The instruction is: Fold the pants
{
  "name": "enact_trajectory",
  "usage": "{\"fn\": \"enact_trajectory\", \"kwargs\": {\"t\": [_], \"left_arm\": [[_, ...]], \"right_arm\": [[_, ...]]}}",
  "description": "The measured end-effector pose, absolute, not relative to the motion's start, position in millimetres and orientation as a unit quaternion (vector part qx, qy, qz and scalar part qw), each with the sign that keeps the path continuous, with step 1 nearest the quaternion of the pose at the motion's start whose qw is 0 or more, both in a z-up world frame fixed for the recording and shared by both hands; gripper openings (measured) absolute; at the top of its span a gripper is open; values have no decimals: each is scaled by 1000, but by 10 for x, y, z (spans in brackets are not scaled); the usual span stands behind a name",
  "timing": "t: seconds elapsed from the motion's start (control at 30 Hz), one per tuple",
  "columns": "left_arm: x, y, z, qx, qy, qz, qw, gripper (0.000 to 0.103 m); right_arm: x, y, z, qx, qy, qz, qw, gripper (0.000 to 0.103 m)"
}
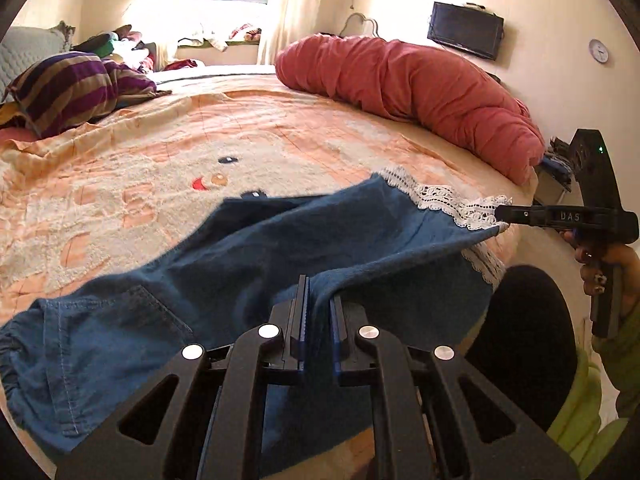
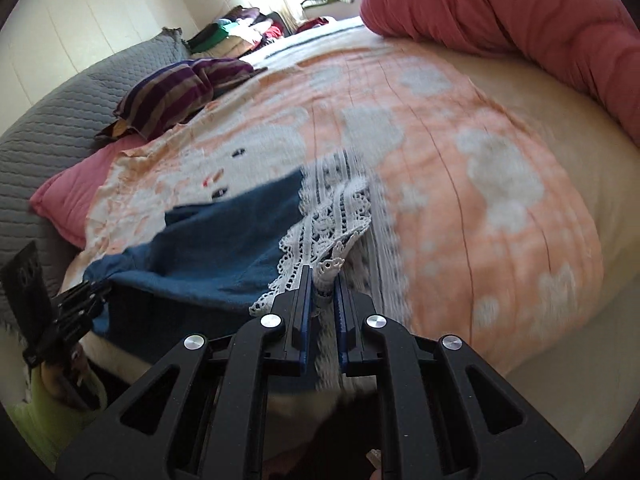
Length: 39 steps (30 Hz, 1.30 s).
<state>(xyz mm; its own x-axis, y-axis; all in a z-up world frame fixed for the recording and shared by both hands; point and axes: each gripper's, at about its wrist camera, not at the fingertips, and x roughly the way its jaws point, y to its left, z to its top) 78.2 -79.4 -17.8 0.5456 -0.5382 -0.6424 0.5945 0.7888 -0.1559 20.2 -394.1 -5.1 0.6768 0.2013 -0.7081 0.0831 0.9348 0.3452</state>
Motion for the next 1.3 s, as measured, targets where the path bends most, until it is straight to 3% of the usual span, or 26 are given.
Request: {"fn": "enact_trajectory", "kwargs": {"t": [0.6, 0.63, 0.67, 0.73, 0.9, 1.07, 1.23, 1.3], "left_arm": [[490, -907, -621, 108, 412, -322, 846, 8], [488, -910, -625, 111, 412, -321, 846, 8], [487, -916, -626, 112, 411, -321, 846, 8], [490, -913, -627, 111, 411, -321, 846, 8], [498, -911, -621, 109, 409, -323, 846, 8], [487, -909, -599, 108, 407, -323, 848, 8], [459, -903, -569, 108, 406, -324, 848, 8], [448, -899, -555, 108, 407, -324, 847, 8]], "right_arm": [[-4, -4127, -553, 205, 454, -2, 867, 6], [-5, -4129, -551, 203, 455, -5, 867, 8], [-9, -4134, -544, 199, 457, -11, 867, 18], [-74, -4150, -457, 184, 444, -31, 877, 24], [-268, -3590, -85, -15, 391, 38, 920, 25], [-276, -2699, -235, -174, 391, 164, 889, 26], [-103, -2303, -455, -276, 385, 168, 865, 27], [-46, -2243, -543, -311, 386, 161, 854, 10]]}}
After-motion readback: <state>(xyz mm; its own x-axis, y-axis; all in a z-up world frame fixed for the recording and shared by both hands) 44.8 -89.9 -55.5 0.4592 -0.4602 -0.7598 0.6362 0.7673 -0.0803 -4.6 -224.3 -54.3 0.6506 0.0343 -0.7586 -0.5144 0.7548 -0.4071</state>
